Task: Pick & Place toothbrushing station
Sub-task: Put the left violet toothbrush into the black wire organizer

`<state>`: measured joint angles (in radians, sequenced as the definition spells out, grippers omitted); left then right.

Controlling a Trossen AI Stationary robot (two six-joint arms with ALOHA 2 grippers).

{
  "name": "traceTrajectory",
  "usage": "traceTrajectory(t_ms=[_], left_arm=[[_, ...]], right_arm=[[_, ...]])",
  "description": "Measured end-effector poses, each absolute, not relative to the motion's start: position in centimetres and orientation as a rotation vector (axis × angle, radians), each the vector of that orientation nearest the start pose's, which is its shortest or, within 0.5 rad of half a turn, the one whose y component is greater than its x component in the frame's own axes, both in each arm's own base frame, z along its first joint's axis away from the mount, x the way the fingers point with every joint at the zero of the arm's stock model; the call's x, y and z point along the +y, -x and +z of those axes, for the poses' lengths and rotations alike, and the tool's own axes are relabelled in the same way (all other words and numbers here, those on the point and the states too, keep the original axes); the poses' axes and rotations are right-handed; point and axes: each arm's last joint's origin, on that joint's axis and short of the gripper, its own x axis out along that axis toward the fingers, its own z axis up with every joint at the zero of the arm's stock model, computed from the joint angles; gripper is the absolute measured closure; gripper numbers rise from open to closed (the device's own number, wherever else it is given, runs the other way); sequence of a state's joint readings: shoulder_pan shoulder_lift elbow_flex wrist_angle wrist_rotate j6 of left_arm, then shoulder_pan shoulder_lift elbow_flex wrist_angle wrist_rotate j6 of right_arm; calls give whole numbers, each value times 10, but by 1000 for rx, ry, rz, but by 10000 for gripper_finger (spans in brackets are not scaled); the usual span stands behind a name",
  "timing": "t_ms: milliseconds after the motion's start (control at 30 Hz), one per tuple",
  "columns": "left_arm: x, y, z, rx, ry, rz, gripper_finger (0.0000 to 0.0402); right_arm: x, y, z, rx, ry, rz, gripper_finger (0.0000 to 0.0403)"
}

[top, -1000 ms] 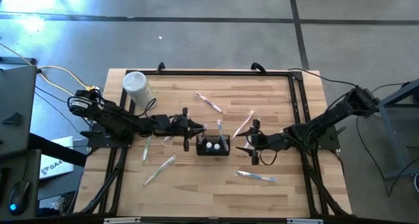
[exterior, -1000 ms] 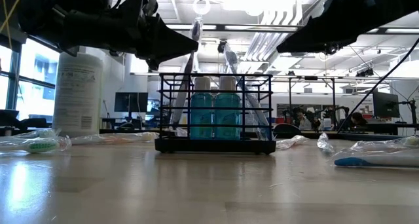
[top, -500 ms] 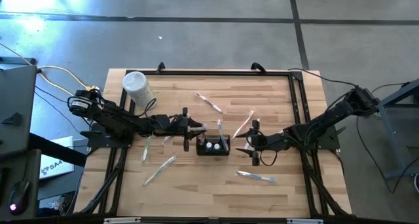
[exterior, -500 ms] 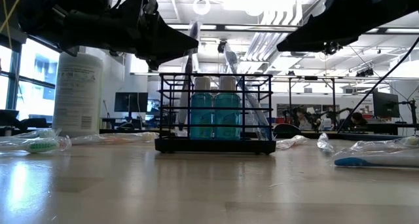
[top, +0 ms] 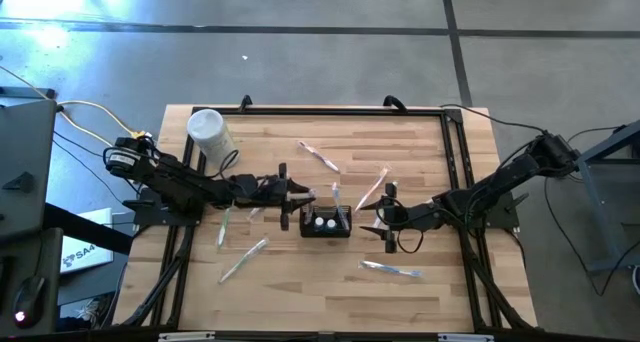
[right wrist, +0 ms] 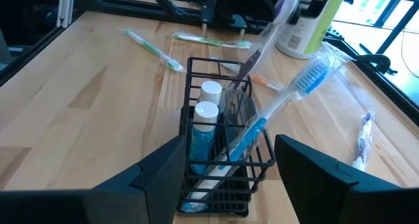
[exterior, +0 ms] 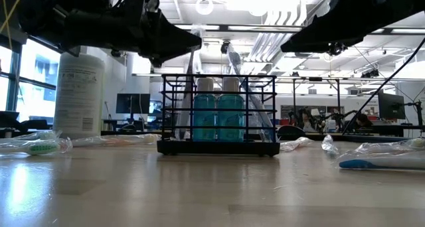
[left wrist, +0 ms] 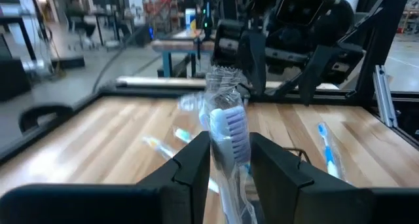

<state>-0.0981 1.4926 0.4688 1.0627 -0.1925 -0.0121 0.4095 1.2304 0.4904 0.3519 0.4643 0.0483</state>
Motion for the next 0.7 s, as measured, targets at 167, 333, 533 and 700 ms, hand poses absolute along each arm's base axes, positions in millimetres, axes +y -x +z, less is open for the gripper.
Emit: traceTrajectory(t_ms=[167, 333, 533, 700], left_arm=[[-22, -275, 200, -87, -32, 95, 295], [-22, -276, 198, -61, -36, 92, 295], [-23, -276, 196, -37, -14, 34, 295], [-25, -276, 196, -39, -10, -13, 295]], right_arm=[[84, -225, 196, 351, 117, -63, 175], [84, -225, 196, 354, 118, -63, 175], [84, -225, 196, 354, 118, -63, 175], [83, -225, 196, 354, 118, -63, 175]])
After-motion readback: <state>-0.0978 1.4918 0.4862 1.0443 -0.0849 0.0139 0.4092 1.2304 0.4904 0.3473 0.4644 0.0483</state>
